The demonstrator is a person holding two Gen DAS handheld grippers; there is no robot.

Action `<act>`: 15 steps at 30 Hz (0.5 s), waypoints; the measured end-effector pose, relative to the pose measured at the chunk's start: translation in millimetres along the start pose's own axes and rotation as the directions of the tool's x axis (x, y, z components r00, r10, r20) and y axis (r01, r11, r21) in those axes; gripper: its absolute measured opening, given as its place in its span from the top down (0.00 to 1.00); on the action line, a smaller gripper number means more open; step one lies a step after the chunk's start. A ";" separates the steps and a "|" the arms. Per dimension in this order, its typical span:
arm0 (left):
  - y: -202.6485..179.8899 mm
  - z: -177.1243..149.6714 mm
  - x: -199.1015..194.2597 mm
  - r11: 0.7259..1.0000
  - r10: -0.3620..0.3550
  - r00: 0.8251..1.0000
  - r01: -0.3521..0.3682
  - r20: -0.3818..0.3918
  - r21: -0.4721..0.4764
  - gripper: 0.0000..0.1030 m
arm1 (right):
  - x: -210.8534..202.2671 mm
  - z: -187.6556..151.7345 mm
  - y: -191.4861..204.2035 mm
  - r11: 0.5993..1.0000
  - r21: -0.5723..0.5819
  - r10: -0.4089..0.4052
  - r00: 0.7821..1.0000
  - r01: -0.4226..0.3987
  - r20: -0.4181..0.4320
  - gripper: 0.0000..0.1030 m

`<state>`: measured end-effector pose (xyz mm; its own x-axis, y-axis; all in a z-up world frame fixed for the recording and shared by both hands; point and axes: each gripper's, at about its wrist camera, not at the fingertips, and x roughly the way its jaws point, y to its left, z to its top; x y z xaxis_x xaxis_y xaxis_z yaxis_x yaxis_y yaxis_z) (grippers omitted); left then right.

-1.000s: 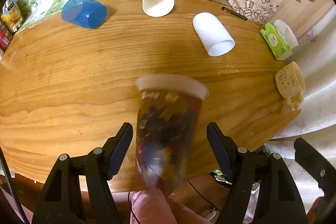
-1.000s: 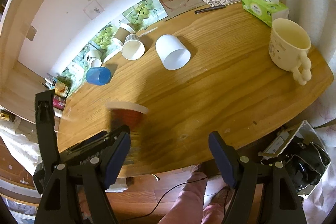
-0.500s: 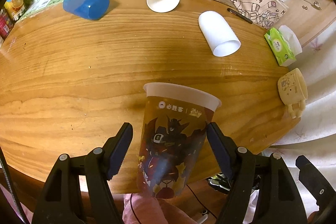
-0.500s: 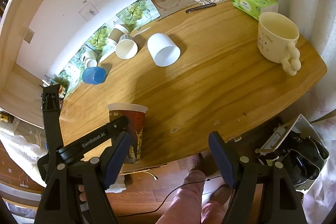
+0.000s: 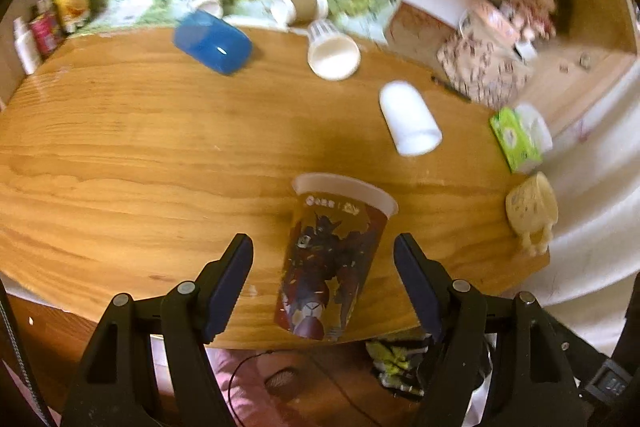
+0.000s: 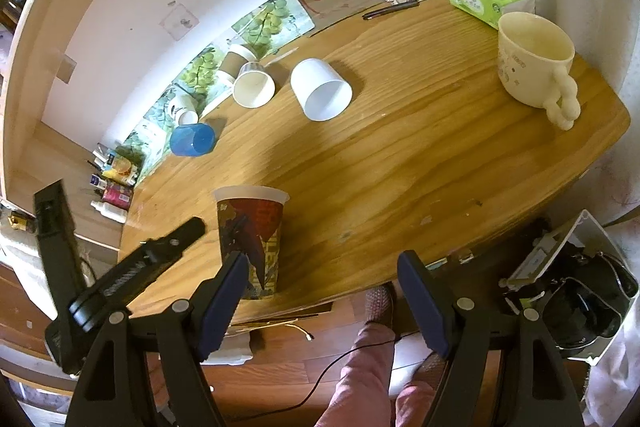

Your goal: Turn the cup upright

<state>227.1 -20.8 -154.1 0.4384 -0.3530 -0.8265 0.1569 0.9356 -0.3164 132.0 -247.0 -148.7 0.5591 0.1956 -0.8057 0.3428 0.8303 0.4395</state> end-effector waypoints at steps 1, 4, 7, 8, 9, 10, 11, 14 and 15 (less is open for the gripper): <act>3.3 0.4 -5.0 1.000 0.008 1.000 -0.007 0.019 -0.008 0.26 | 0.5 -0.4 1.2 1.000 -0.003 0.008 1.000 -0.008 0.000 0.25; 12.8 0.3 -17.9 0.999 0.038 0.997 -0.038 0.071 -0.010 0.26 | 4.3 -1.5 5.9 1.000 -0.008 0.026 1.000 -0.026 -0.006 0.25; 19.4 -0.4 -26.0 0.998 0.064 0.991 -0.066 0.119 0.012 0.26 | 10.8 -4.2 15.0 0.998 -0.013 0.054 0.999 -0.054 0.006 0.25; 22.2 -1.1 -28.6 0.997 0.076 0.988 -0.080 0.136 0.020 0.26 | 14.5 -4.9 18.7 0.998 -0.019 0.060 0.998 -0.059 0.008 0.25; 25.1 -1.9 -30.5 0.996 0.080 0.986 -0.085 0.146 0.025 0.26 | 19.3 -5.9 23.9 0.997 -0.027 0.066 0.998 -0.066 0.010 0.25; 28.6 -2.2 -32.5 0.996 0.081 0.984 -0.086 0.158 0.029 0.26 | 22.7 -7.0 28.0 0.997 -0.035 0.071 0.997 -0.070 0.012 0.25; 32.1 -2.6 -34.6 0.995 0.083 0.982 -0.090 0.172 0.033 0.26 | 27.1 -8.0 33.7 0.996 -0.046 0.077 0.997 -0.076 0.014 0.25; 40.0 -3.8 -43.0 0.995 0.076 0.971 -0.088 0.228 0.046 0.26 | 38.7 -9.5 47.6 0.993 -0.066 0.103 0.994 -0.101 0.029 0.25; 42.3 -4.6 -46.5 0.995 0.073 0.964 -0.089 0.255 0.052 0.26 | 43.6 -10.0 53.0 0.991 -0.071 0.114 0.993 -0.112 0.035 0.25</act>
<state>209.3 35.2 -131.2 0.6596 -0.2702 -0.7014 0.1636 0.9624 -0.2170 167.0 -189.3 -164.5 0.6208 0.2707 -0.7358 0.2237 0.8383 0.4972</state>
